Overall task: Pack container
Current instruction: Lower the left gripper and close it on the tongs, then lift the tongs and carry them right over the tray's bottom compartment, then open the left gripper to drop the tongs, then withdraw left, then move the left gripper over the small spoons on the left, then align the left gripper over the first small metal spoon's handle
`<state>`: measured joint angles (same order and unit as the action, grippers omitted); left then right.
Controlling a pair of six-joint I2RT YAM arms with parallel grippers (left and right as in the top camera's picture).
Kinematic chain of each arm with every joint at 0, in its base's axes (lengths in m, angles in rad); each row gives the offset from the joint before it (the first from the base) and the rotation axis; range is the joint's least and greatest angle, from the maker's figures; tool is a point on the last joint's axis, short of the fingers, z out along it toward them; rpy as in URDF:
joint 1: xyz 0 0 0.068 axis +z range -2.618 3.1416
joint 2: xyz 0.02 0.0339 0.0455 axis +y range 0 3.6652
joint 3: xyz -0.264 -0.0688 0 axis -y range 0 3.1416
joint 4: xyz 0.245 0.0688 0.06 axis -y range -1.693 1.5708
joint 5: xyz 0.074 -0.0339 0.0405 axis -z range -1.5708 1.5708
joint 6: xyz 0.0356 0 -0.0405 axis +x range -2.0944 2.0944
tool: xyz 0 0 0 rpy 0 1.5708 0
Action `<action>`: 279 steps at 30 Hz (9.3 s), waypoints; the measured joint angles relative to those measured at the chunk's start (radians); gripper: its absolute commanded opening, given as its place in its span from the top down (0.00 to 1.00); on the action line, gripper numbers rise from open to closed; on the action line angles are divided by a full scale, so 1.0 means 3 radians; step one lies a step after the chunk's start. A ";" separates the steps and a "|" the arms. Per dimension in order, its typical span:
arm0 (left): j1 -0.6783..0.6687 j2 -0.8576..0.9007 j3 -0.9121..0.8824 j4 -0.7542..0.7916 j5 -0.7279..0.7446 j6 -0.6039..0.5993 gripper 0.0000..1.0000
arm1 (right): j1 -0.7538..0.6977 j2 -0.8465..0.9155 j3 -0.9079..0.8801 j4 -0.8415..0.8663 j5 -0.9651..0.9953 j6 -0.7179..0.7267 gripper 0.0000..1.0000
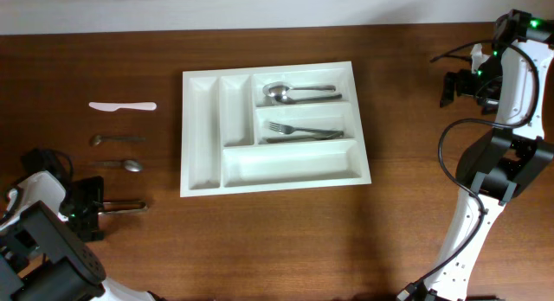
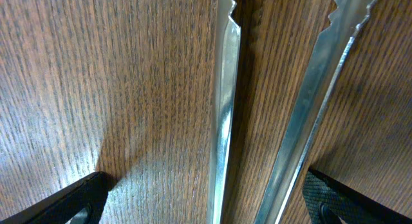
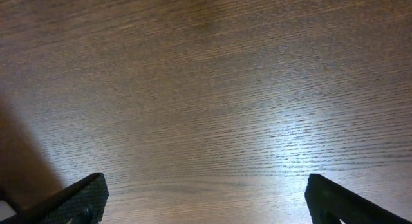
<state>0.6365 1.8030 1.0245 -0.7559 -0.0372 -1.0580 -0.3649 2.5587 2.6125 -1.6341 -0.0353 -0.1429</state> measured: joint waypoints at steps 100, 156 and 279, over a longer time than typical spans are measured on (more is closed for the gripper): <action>-0.3568 -0.0877 0.0572 0.0357 0.1057 -0.1897 0.72 | 0.0000 0.0000 0.0000 0.0000 0.0000 -0.0001 0.01; -0.2725 0.0019 0.0629 0.2979 0.1645 -0.0505 0.01 | 0.0000 0.0000 0.0000 0.0000 -0.0001 0.0000 0.01; -0.1091 0.0131 0.1128 -0.0613 -0.0078 -0.1021 0.00 | 0.0000 0.0000 0.0000 0.0000 -0.0001 -0.0001 0.01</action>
<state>0.3092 1.8423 1.3628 -0.9398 -0.0605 -1.3643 -0.3649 2.5587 2.6125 -1.6341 -0.0357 -0.1432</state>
